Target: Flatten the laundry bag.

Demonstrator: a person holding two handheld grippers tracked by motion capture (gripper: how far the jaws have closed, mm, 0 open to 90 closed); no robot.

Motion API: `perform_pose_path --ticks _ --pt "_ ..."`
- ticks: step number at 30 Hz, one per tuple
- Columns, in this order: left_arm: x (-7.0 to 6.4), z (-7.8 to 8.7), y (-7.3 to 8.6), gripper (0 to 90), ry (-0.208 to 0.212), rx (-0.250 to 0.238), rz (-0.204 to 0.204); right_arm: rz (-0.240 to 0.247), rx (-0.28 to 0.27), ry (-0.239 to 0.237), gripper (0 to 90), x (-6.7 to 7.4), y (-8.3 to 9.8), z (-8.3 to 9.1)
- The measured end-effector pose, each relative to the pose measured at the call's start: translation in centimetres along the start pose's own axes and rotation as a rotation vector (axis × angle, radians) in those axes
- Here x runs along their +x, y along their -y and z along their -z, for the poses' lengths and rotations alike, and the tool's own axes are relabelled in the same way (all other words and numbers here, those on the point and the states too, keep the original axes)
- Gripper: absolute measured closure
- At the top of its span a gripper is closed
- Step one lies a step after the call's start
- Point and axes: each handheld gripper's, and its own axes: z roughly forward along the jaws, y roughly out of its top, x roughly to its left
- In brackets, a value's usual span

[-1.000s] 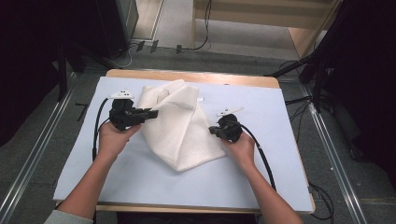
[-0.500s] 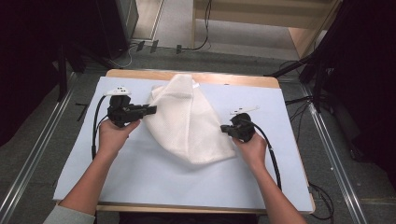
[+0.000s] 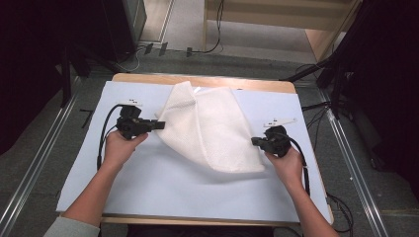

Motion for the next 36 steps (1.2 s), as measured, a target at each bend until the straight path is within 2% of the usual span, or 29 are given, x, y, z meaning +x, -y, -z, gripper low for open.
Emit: perform_pose_path --ticks 3,4,7,12,14,15,18,19,22,26,28,30,31,33,36 --pt "-0.2 -0.4 0.1 79.5 0.004 0.013 -0.005 -0.023 0.014 -0.003 90.0 -0.4 0.3 -0.2" --pt "-0.7 -0.3 0.1 77.8 0.0 0.016 -0.023 -0.016 0.013 -0.002 90.0 -0.4 0.3 -0.3" --pt "-1.1 0.0 0.0 72.5 -0.007 0.012 -0.039 -0.012 0.016 0.002 90.0 -0.3 0.2 -0.6" --pt "-1.2 1.6 0.1 60.6 0.009 -0.029 -0.048 -0.019 0.003 0.002 90.0 -0.5 -0.1 -0.6" --pt "-1.2 2.9 0.1 58.7 0.0 -0.052 -0.052 -0.024 -0.001 0.004 90.0 -0.7 -0.2 -0.5" --pt "-1.3 3.3 0.0 58.1 -0.02 -0.052 -0.057 -0.023 -0.003 0.003 90.0 -0.8 -0.2 -0.6" --pt "-1.2 4.0 0.0 57.2 -0.04 -0.058 -0.068 -0.022 -0.006 0.01 90.0 -1.0 -0.3 -0.6" --pt "-1.1 4.2 0.0 57.2 -0.048 -0.066 -0.066 -0.021 -0.004 0.029 90.0 -1.5 -0.4 -0.7" --pt "-0.6 4.6 0.3 57.2 -0.059 -0.072 -0.045 -0.066 -0.001 0.031 89.9 -2.3 -0.3 -0.9" --pt "-0.5 4.5 0.3 57.3 -0.064 -0.082 -0.041 -0.066 0.014 0.033 88.7 -2.6 -0.2 -1.3" --pt "-0.6 3.7 -0.4 57.4 -0.072 -0.076 -0.06 -0.047 0.03 0.049 83.1 -2.3 -0.2 -1.8" --pt "-0.6 3.3 -0.7 57.2 -0.077 -0.074 -0.068 -0.051 0.031 0.049 79.5 -2.3 -0.2 -1.9" --pt "-0.4 2.7 -1.4 56.8 -0.072 -0.076 -0.071 -0.053 0.028 0.051 78.6 -2.3 -0.2 -1.9" --pt "-0.3 2.4 -1.7 56.6 -0.067 -0.076 -0.069 -0.055 0.027 0.045 76.0 -2.3 -0.2 -1.8" --pt "-0.4 1.0 -2.6 56.4 -0.046 -0.074 -0.076 -0.071 0.024 0.032 73.2 -2.4 -0.1 -1.8"
